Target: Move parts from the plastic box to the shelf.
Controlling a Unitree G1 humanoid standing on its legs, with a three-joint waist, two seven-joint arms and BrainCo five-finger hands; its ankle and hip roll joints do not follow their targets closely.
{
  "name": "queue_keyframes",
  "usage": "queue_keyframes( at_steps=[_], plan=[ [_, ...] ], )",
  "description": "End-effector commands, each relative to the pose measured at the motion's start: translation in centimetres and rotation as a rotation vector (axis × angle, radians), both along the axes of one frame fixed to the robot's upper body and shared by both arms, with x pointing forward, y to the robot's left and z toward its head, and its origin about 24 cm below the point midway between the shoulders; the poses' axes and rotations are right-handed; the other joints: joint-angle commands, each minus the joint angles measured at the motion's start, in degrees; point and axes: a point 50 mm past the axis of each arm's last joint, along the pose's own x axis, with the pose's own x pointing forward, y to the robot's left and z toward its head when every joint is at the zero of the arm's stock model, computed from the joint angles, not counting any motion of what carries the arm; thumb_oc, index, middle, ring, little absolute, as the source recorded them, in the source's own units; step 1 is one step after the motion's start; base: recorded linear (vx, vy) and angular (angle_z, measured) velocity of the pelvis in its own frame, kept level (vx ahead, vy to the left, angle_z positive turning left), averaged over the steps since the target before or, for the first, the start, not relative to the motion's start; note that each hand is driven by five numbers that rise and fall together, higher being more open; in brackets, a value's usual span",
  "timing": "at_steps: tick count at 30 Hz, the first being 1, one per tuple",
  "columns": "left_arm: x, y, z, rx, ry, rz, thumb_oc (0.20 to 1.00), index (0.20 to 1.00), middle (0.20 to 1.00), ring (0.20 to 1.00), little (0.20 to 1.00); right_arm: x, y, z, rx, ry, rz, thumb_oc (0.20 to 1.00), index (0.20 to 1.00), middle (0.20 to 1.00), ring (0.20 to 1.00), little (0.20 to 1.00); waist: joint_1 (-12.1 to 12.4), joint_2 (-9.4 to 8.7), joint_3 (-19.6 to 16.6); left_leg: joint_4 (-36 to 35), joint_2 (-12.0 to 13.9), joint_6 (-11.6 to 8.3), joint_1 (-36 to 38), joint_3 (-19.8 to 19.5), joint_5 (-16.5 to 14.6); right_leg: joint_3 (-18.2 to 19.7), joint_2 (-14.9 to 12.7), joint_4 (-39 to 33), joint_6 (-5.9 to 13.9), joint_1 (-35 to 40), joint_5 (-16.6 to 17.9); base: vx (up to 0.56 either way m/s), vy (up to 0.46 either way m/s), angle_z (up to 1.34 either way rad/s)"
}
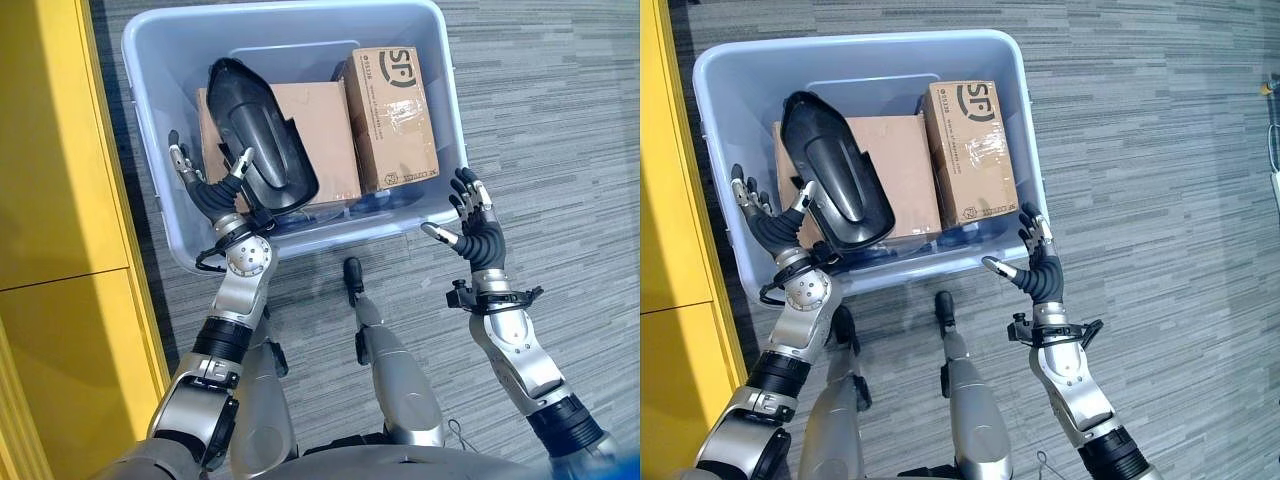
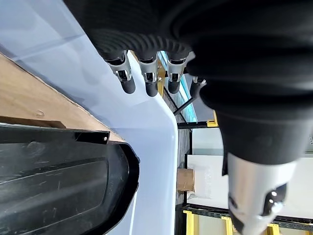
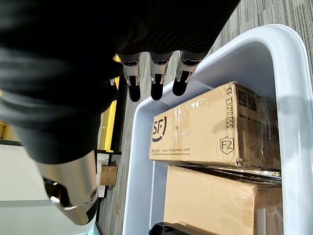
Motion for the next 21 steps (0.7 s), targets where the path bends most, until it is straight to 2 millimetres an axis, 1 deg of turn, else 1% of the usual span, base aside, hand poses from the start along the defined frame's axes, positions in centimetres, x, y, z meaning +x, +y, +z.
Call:
queue_keyframes(
  at_steps=[1, 3, 4, 7, 10, 16, 18, 19, 21],
  plan=[
    [0.6, 0.8, 1.1, 0.084, -0.037, 0.036, 1.000, 1.000, 1.000, 1.000, 1.000, -0.4, -0.3, 2.3, 0.055, -0.131, 0.011, 1.000, 1.000, 1.000, 1.000, 1.000, 0.64, -2.42, -1.44, 3.28, 2.29, -2.10, 0.30, -1.36, -1.42, -1.96, -4.20, 3.09, 3.57, 1.28, -0.44, 0.00, 0.000, 0.00],
    [0.8, 0.8, 0.8, 0.079, -0.022, 0.039, 1.000, 1.000, 1.000, 1.000, 1.000, -0.4, -0.2, 2.4, 0.058, -0.132, 0.016, 1.000, 1.000, 1.000, 1.000, 1.000, 0.54, -2.61, -1.18, 3.37, 2.41, -2.11, -0.03, -1.42, -1.33, -1.93, -4.13, 3.19, 3.52, 1.08, -0.39, 0.01, -0.005, -0.02],
    [1.0, 0.8, 0.2, 0.071, 0.009, 0.040, 1.000, 1.000, 1.000, 1.000, 1.000, -0.5, -0.1, 2.4, 0.055, -0.134, 0.021, 1.000, 1.000, 1.000, 1.000, 1.000, 0.39, -2.95, -0.93, 3.26, 2.49, -2.12, -0.26, -1.42, -1.27, -1.89, -3.93, 3.23, 3.53, 0.80, -0.43, 0.00, 0.000, 0.00],
    [1.5, 0.9, -0.5, 0.045, 0.051, 0.047, 1.000, 1.000, 1.000, 1.000, 1.000, -0.4, 0.1, 2.4, 0.054, -0.133, 0.026, 1.000, 1.000, 1.000, 1.000, 1.000, 0.08, -3.45, -0.52, 3.36, 2.55, -2.10, -0.73, -1.32, -1.31, -1.71, -3.70, 3.42, 3.53, 0.19, -0.39, 0.00, -0.006, -0.02],
    [2.3, 2.1, -1.6, 0.029, 0.132, 0.103, 1.000, 1.000, 1.000, 1.000, 1.000, -0.5, 0.2, 2.3, 0.059, -0.125, 0.039, 1.000, 1.000, 1.000, 1.000, 1.000, -0.55, -4.23, -0.25, 3.56, 2.87, -2.18, -1.21, -1.28, -1.23, -1.82, -3.47, 3.66, 3.49, -0.40, -0.42, 0.00, -0.010, -0.04],
    [3.1, 3.3, -1.8, -0.005, 0.177, 0.160, 1.000, 1.000, 1.000, 1.000, 1.000, -0.7, 0.5, 2.1, 0.059, -0.123, 0.064, 1.000, 1.000, 1.000, 1.000, 1.000, -1.44, -5.01, 0.07, 3.80, 3.03, -2.23, -1.96, -1.29, -1.29, -1.72, -3.14, 4.02, 3.40, -1.20, -0.44, 0.00, 0.000, 0.00],
    [3.3, 4.2, -2.2, -0.126, 0.186, 0.190, 1.000, 1.000, 1.000, 1.000, 1.000, -0.8, 0.5, 2.1, 0.058, -0.117, 0.072, 1.000, 1.000, 1.000, 1.000, 1.000, -1.74, -5.47, 0.04, 3.78, 3.19, -2.23, -2.24, -1.30, -1.35, -1.43, -2.89, 4.00, 3.45, -1.62, -0.38, 0.02, -0.016, -0.05],
    [3.4, 4.4, -2.0, -0.177, 0.176, 0.200, 1.000, 1.000, 1.000, 1.000, 1.000, -0.9, 0.7, 2.0, 0.059, -0.113, 0.080, 1.000, 1.000, 1.000, 1.000, 1.000, -1.87, -5.58, 0.08, 3.98, 3.27, -2.23, -2.49, -1.36, -1.42, -1.43, -2.85, 4.15, 3.40, -1.81, -0.43, 0.02, -0.005, -0.08],
    [3.6, 5.3, -1.9, -0.213, 0.186, 0.226, 1.000, 1.000, 1.000, 1.000, 1.000, -0.8, 0.7, 2.0, 0.056, -0.107, 0.081, 1.000, 1.000, 1.000, 1.000, 1.000, -2.17, -5.52, 0.18, 4.28, 3.39, -2.23, -2.76, -1.47, -1.59, -1.48, -2.72, 4.42, 3.23, -2.11, -0.54, 0.01, -0.001, -0.02]
  ],
)
